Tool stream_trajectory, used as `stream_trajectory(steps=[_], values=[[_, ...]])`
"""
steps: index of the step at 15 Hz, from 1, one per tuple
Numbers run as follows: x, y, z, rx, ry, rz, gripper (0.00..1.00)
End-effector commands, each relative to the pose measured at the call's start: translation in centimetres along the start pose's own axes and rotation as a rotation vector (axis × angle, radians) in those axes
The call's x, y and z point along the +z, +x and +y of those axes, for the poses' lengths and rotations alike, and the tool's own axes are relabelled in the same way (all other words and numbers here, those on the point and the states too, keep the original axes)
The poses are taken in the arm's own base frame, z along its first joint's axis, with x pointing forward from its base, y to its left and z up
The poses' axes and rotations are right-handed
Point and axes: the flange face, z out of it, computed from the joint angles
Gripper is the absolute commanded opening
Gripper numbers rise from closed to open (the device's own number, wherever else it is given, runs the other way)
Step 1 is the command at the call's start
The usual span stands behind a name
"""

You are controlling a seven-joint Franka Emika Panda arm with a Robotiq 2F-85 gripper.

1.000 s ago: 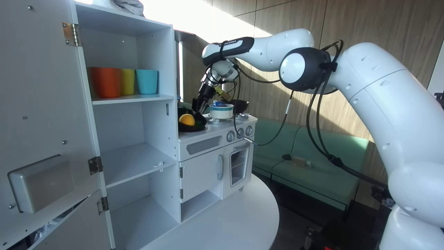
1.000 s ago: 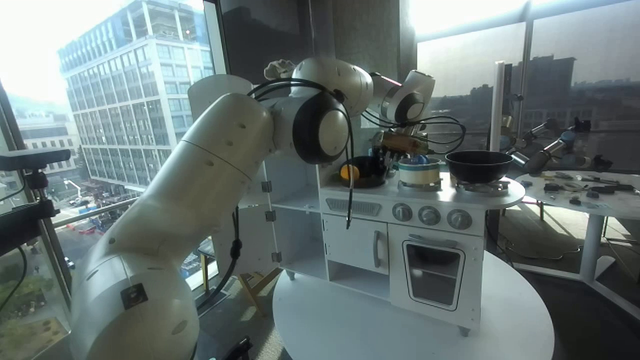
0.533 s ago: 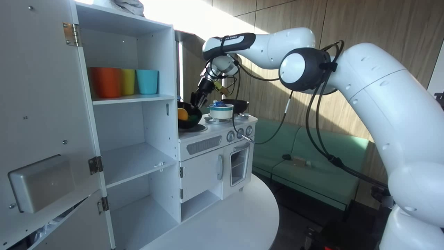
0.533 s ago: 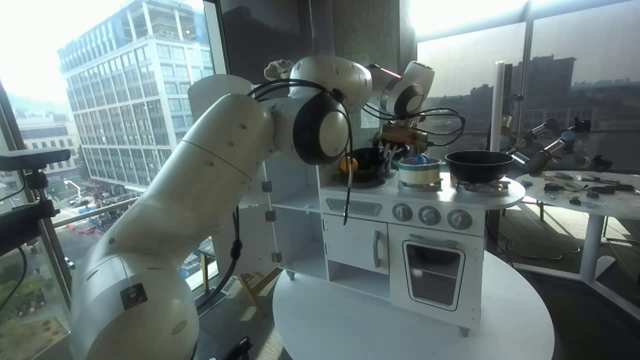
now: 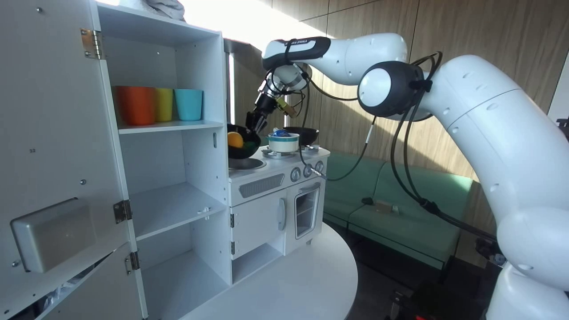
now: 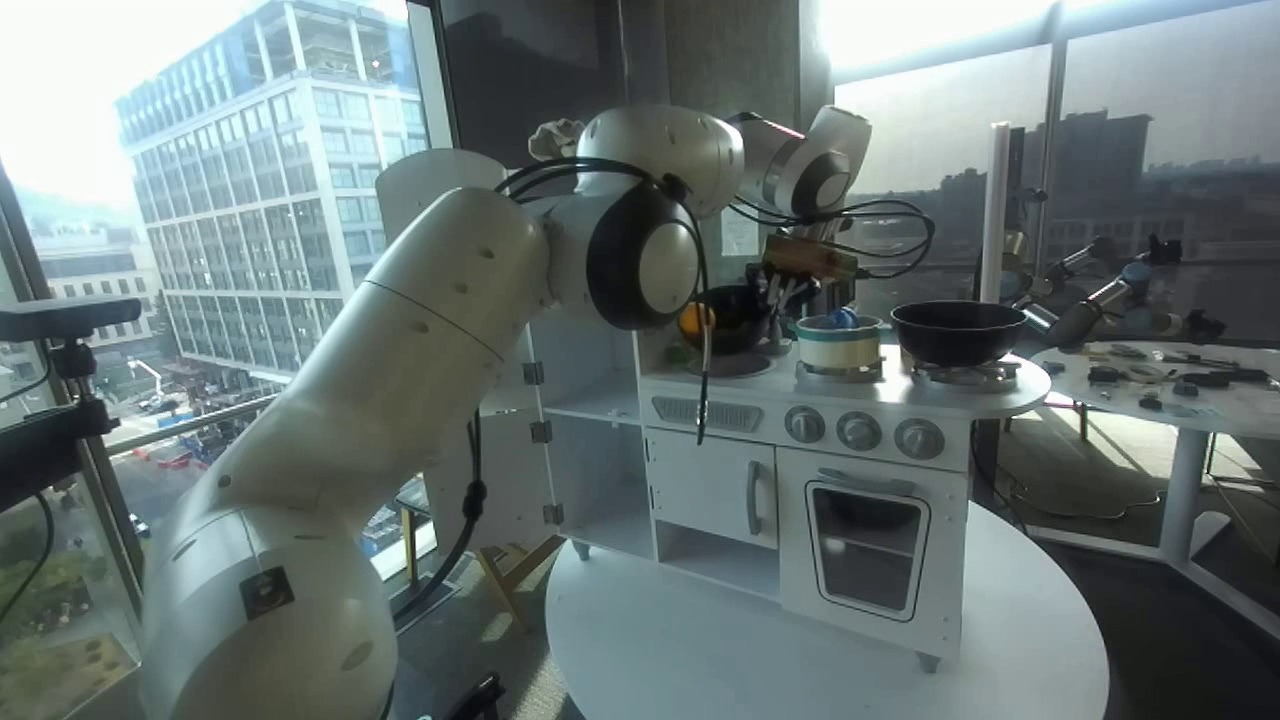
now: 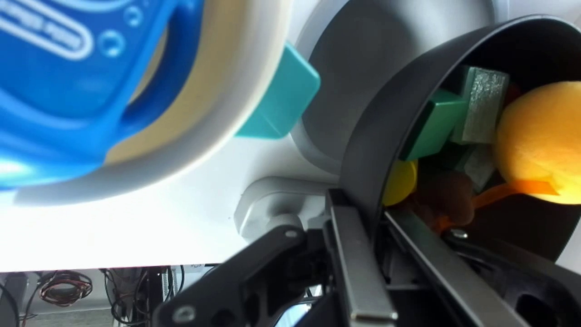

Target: Pour the contents in the bowl on the left into the bowl on the right.

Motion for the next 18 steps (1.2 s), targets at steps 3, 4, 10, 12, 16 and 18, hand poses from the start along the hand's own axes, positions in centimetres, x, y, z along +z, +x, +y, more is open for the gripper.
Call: stream_trajectory(steps=[3,4,10,12,16,18], values=[[-4.2,0.5,-0.8,0.015,-0.019,0.027,0.14],[-4.9,0.7,-1.0,0.015,-0.026,0.036,0.14],[-9.9,0.9,-1.4,0.031,-0.088,0.111,0.14],[-11.7,0.6,-1.1,0.050,-0.111,0.135,0.14],[-15.3,-0.4,-0.3,0.091,-0.147,0.187,0.14],[-17.1,-1.0,0.2,0.117,-0.159,0.213,0.14]])
